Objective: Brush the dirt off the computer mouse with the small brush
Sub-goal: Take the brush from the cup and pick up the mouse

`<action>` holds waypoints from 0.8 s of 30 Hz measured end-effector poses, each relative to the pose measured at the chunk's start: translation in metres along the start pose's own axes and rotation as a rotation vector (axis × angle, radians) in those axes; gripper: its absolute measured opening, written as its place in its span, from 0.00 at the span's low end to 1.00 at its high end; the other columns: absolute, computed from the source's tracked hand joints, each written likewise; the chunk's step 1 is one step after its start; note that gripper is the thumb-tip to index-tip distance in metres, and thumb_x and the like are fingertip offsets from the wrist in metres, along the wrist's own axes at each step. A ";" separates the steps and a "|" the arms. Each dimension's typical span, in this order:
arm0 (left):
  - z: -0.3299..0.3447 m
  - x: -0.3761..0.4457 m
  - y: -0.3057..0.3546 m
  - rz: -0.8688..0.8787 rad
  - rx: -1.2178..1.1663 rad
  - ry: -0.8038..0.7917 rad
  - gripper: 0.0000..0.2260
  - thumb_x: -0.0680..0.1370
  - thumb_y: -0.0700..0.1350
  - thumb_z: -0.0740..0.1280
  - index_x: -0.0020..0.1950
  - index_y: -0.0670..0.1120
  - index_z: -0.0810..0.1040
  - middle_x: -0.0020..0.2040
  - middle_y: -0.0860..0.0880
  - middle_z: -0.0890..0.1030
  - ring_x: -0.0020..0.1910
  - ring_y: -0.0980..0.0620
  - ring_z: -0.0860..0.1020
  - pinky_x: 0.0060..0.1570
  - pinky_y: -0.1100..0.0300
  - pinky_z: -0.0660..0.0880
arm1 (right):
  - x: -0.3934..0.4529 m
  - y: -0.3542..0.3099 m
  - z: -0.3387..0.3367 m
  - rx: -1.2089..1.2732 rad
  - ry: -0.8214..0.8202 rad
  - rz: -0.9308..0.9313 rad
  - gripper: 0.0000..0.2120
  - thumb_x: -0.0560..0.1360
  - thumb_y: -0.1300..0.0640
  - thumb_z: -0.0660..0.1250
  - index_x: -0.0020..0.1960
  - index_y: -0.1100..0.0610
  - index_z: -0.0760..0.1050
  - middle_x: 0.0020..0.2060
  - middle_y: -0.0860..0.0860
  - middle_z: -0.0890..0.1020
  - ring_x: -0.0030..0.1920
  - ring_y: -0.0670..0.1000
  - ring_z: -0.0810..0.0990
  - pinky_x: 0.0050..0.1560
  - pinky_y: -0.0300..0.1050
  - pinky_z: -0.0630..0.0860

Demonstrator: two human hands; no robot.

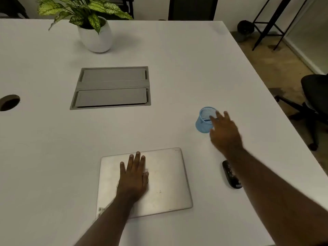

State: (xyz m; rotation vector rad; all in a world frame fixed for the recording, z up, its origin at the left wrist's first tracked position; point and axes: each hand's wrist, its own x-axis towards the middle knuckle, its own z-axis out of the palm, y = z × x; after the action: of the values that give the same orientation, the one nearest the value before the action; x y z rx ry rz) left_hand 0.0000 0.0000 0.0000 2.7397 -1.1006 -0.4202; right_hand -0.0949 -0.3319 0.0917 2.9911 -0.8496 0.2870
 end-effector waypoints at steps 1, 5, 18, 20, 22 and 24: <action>0.001 0.001 0.000 -0.026 -0.006 -0.008 0.29 0.79 0.54 0.43 0.79 0.44 0.55 0.79 0.45 0.49 0.78 0.42 0.49 0.74 0.37 0.50 | 0.012 0.011 0.002 0.005 0.007 0.034 0.22 0.74 0.67 0.68 0.69 0.65 0.75 0.69 0.66 0.74 0.71 0.71 0.71 0.61 0.64 0.73; 0.011 0.000 -0.004 -0.032 0.020 0.034 0.29 0.79 0.55 0.42 0.79 0.46 0.51 0.80 0.47 0.46 0.78 0.44 0.45 0.74 0.39 0.45 | 0.040 0.032 0.004 -0.127 -0.032 0.065 0.11 0.78 0.63 0.68 0.58 0.63 0.83 0.50 0.67 0.79 0.50 0.69 0.78 0.42 0.59 0.79; 0.023 0.000 -0.006 -0.037 -0.008 0.079 0.27 0.80 0.53 0.48 0.79 0.47 0.53 0.80 0.49 0.49 0.79 0.47 0.46 0.74 0.38 0.47 | 0.083 0.024 0.013 -0.259 -0.391 0.227 0.17 0.82 0.52 0.63 0.67 0.59 0.74 0.62 0.57 0.75 0.63 0.59 0.77 0.59 0.48 0.73; 0.023 0.000 -0.006 -0.039 -0.016 0.082 0.28 0.80 0.53 0.48 0.79 0.47 0.53 0.80 0.49 0.49 0.79 0.47 0.46 0.74 0.38 0.47 | 0.085 0.022 0.014 -0.267 -0.387 0.214 0.17 0.81 0.53 0.64 0.67 0.60 0.75 0.62 0.58 0.75 0.62 0.60 0.77 0.59 0.48 0.73; 0.024 0.000 -0.006 -0.040 -0.015 0.086 0.28 0.80 0.53 0.48 0.79 0.48 0.52 0.80 0.49 0.49 0.79 0.48 0.46 0.74 0.38 0.47 | 0.087 0.022 0.015 -0.272 -0.400 0.214 0.18 0.80 0.52 0.65 0.67 0.59 0.74 0.62 0.57 0.75 0.62 0.59 0.77 0.59 0.48 0.73; 0.024 0.000 -0.006 -0.041 -0.014 0.088 0.28 0.80 0.53 0.48 0.79 0.48 0.51 0.80 0.49 0.48 0.79 0.48 0.45 0.75 0.38 0.47 | 0.091 0.022 0.015 -0.262 -0.411 0.232 0.19 0.80 0.50 0.66 0.67 0.59 0.74 0.61 0.57 0.75 0.62 0.59 0.77 0.59 0.48 0.73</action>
State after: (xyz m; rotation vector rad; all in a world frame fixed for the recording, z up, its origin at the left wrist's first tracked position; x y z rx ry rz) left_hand -0.0037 0.0037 -0.0242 2.7444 -1.0184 -0.3084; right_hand -0.0280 -0.3986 0.0929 2.7406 -1.1624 -0.4217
